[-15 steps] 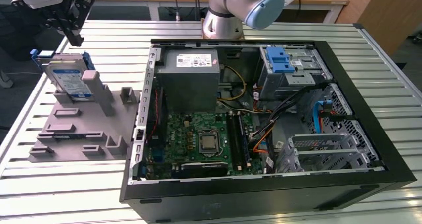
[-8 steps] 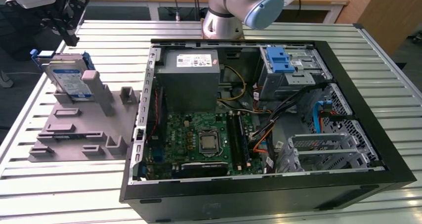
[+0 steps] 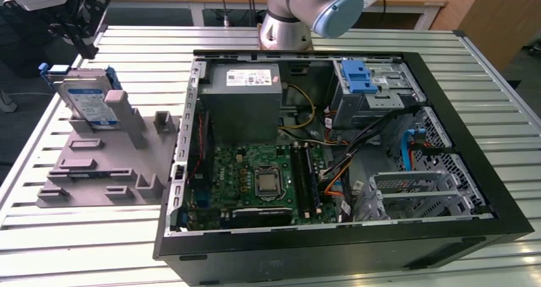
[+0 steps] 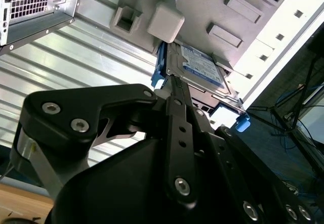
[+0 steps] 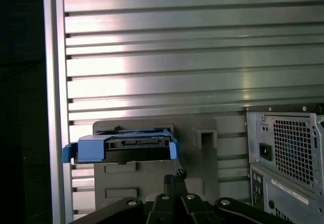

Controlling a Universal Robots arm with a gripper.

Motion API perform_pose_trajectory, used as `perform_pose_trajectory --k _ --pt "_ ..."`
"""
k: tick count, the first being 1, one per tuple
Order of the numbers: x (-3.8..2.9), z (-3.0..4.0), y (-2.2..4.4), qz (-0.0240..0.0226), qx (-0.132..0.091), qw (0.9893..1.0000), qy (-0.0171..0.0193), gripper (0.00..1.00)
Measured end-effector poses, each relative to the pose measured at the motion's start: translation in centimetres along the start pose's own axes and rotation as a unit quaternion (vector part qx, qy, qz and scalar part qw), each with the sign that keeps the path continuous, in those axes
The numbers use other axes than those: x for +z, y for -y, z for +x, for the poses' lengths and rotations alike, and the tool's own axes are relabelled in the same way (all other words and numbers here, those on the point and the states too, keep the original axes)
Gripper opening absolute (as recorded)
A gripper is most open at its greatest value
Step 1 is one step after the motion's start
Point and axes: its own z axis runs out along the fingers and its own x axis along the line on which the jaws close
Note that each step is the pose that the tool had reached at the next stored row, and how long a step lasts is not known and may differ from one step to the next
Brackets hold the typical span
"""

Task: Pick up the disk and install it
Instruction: 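Reach for the disk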

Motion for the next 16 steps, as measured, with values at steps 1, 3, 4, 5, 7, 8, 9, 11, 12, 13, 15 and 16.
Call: perform_pose_trajectory --k 1,3,4,5,7,8,9,11,12,13,15,16 --pt "0.0 0.01 0.0 0.0 0.0 1.0 0.0 0.11" --pt "0.01 0.02 0.0 0.0 0.0 1.0 -0.0001 0.11" --pt "0.01 0.03 0.0 0.0 0.0 1.0 -0.0001 0.11" --pt "0.01 0.04 0.0 0.0 0.0 1.0 -0.0002 0.11" --pt "0.02 0.06 0.01 0.0 0.0 1.0 -0.0003 0.11" --pt "0.02 0.08 0.0 0.0 0.0 1.0 -0.0003 0.11" --pt "0.03 0.09 0.01 0.0 0.0 1.0 -0.0003 0.11" --pt "0.04 0.13 0.01 0.0 0.0 1.0 -0.0003 0.11" --pt "0.05 0.19 0.01 0.0 0.0 1.0 -0.0004 0.11" --pt "0.06 0.26 0.01 0.0 0.0 1.0 -0.0004 0.11" --pt "0.07 0.5 0.0 0.0 0.0 1.0 -0.0004 0.11" --pt "0.07 0.66 -0.02 0.0 0.0 1.0 -0.0003 0.11"
